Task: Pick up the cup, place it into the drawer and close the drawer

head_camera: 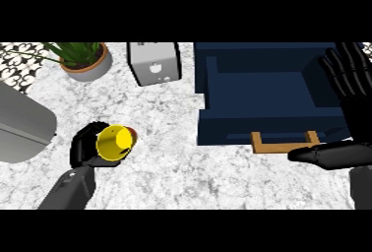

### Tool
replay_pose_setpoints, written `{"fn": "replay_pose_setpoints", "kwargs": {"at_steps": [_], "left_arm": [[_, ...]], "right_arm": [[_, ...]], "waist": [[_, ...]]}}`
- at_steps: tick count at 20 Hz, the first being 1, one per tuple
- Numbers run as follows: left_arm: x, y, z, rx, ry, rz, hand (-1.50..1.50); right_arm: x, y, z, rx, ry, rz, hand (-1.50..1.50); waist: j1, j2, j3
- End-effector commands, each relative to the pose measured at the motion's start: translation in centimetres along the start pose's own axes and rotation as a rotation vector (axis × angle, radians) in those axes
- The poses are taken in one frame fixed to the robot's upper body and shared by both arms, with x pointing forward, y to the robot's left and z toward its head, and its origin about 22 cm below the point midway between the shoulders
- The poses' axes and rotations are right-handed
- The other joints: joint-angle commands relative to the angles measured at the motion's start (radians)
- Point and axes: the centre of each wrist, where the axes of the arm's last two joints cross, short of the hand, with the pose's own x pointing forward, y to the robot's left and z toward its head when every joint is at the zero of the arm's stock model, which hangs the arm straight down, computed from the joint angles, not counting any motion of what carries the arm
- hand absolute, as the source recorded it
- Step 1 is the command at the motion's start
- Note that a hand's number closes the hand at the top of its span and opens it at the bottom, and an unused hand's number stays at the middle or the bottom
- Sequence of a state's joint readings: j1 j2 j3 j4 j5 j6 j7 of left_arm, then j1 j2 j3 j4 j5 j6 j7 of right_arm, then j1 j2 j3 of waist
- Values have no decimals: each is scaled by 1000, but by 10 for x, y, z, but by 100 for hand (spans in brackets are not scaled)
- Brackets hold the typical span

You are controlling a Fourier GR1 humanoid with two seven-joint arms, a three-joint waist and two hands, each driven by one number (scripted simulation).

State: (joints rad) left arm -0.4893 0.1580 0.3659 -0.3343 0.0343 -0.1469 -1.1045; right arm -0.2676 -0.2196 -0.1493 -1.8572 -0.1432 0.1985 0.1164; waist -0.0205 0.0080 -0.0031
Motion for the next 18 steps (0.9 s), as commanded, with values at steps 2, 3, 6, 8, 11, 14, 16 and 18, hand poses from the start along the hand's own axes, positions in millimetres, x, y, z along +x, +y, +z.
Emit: {"fn": "replay_pose_setpoints", "kwargs": {"at_steps": [2, 3, 6, 8, 11, 14, 16, 18], "left_arm": [[5, -30, -29, -32, -179, 114, 150], [9, -20, -29, -50, -197, 113, 150], [26, -59, -73, -173, -159, 121, 150], [39, -77, -91, -169, -207, 122, 150], [68, -114, -130, -233, -237, 106, 150], [88, -141, -136, -305, -222, 134, 150], [116, -164, -154, -330, -234, 146, 150], [134, -179, -166, -347, -227, 134, 150]], "right_arm": [[-1, -3, -9, 3, -3, 22, -150], [-3, -1, 3, -3, 20, 5, -150], [3, -2, -12, 1, 27, 12, -150], [-1, -3, 7, -3, 20, 16, -150], [5, 8, -7, -25, 6, 13, -150], [1, -5, 15, -18, 41, 21, -150], [3, -6, 1, -25, 17, 20, -150], [-8, -9, 6, -18, 10, 39, -150]], "waist": [[6, -1, 1], [9, -6, 2], [17, -8, 3], [20, -13, 4], [18, -12, 4], [28, -20, 5], [34, -21, 4], [23, -14, 4]]}}
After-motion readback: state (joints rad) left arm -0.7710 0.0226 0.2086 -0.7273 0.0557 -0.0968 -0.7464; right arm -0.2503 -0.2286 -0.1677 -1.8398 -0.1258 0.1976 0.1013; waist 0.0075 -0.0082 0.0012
